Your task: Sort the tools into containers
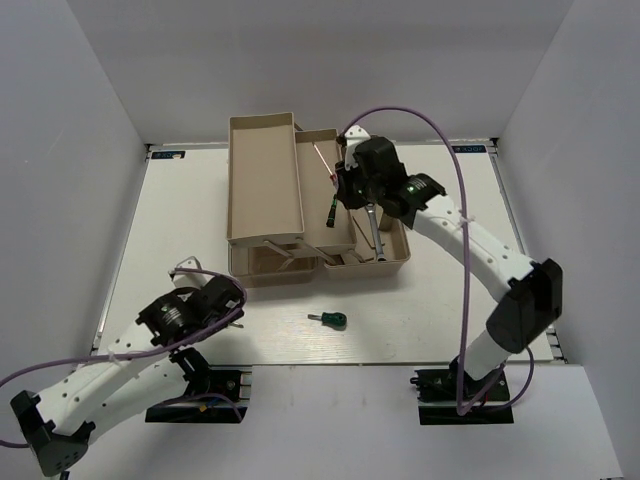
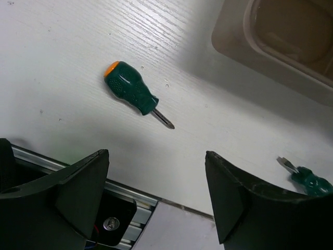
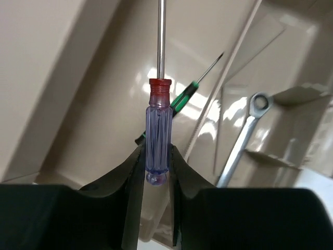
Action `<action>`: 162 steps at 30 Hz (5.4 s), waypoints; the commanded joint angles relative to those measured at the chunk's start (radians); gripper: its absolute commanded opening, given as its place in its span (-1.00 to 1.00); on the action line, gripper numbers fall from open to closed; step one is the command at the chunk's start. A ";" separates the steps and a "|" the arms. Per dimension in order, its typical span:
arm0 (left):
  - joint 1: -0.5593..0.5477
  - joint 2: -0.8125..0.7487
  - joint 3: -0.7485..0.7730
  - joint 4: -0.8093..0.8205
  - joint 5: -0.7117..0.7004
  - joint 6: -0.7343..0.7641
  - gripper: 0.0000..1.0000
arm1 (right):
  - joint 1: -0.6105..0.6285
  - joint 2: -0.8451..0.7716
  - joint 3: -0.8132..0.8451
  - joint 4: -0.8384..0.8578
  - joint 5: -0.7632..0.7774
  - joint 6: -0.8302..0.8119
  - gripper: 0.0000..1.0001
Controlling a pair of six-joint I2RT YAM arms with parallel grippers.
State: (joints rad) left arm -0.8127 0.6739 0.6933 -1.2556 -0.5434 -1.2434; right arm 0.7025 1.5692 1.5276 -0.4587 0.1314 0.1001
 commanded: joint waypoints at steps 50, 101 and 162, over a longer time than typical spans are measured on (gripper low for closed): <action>0.472 0.182 -0.146 0.281 0.033 -0.051 -0.87 | -0.362 -0.104 -0.187 0.023 -0.939 -0.095 0.09; 0.472 0.571 1.037 0.180 0.153 0.765 0.73 | 0.311 -0.078 -0.699 0.167 -0.389 -0.709 0.45; 0.463 -0.272 -0.052 0.110 0.376 0.199 -0.63 | 0.256 -0.055 -0.070 0.151 -0.805 -0.727 -1.00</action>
State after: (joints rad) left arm -0.3466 0.3862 0.6014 -1.1404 -0.1509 -1.0477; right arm 0.9466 1.5639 1.5452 -0.3378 -0.3916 -0.4885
